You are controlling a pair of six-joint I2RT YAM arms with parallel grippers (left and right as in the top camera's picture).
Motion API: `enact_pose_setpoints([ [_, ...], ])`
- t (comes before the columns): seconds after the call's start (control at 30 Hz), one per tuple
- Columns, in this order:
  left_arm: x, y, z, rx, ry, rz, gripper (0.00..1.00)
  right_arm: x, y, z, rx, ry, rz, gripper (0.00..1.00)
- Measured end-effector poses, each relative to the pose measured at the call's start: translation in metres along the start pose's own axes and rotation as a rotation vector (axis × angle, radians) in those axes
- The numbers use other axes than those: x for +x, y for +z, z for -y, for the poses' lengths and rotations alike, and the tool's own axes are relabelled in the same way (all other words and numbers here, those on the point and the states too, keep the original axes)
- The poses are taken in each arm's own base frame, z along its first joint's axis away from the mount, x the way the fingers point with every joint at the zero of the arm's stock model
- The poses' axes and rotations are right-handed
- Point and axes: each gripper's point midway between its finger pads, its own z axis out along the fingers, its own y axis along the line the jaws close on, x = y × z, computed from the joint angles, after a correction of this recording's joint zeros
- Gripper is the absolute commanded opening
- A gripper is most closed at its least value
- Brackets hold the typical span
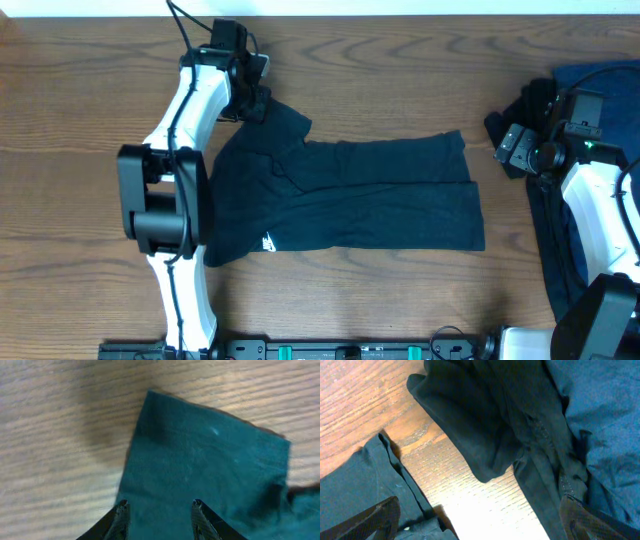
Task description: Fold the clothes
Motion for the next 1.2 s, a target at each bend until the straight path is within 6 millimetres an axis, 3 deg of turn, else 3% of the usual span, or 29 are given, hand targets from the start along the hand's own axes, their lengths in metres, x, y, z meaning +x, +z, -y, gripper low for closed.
enact_pose_setpoints([
  [0.47, 0.006, 0.042, -0.006, -0.009, 0.027, -0.035, 0.46, 0.0, 0.0, 0.0, 0.0, 0.0, 0.0, 0.99],
  [0.57, 0.004, 0.043, -0.007, -0.011, 0.029, -0.03, 0.46, 0.0, 0.0, 0.0, 0.0, 0.0, 0.0, 0.99],
  [0.67, 0.004, 0.042, -0.008, -0.016, 0.029, -0.03, 0.33, 0.0, 0.0, 0.0, 0.0, 0.0, 0.0, 0.99],
  [1.03, 0.013, 0.041, -0.017, -0.075, 0.033, -0.071, 0.33, 0.0, 0.0, 0.0, 0.0, 0.0, 0.0, 0.99],
  [1.1, 0.014, 0.041, -0.018, -0.081, 0.033, -0.073, 0.38, 0.0, 0.0, 0.0, 0.0, 0.0, 0.0, 0.99],
  [1.13, 0.013, 0.041, -0.019, -0.085, 0.034, -0.072, 0.49, 0.0, 0.0, 0.0, 0.0, 0.0, 0.0, 0.99],
  [1.2, 0.012, 0.041, -0.021, -0.097, 0.028, -0.067, 0.5, 0.0, 0.0, 0.0, 0.0, 0.0, 0.0, 0.99],
])
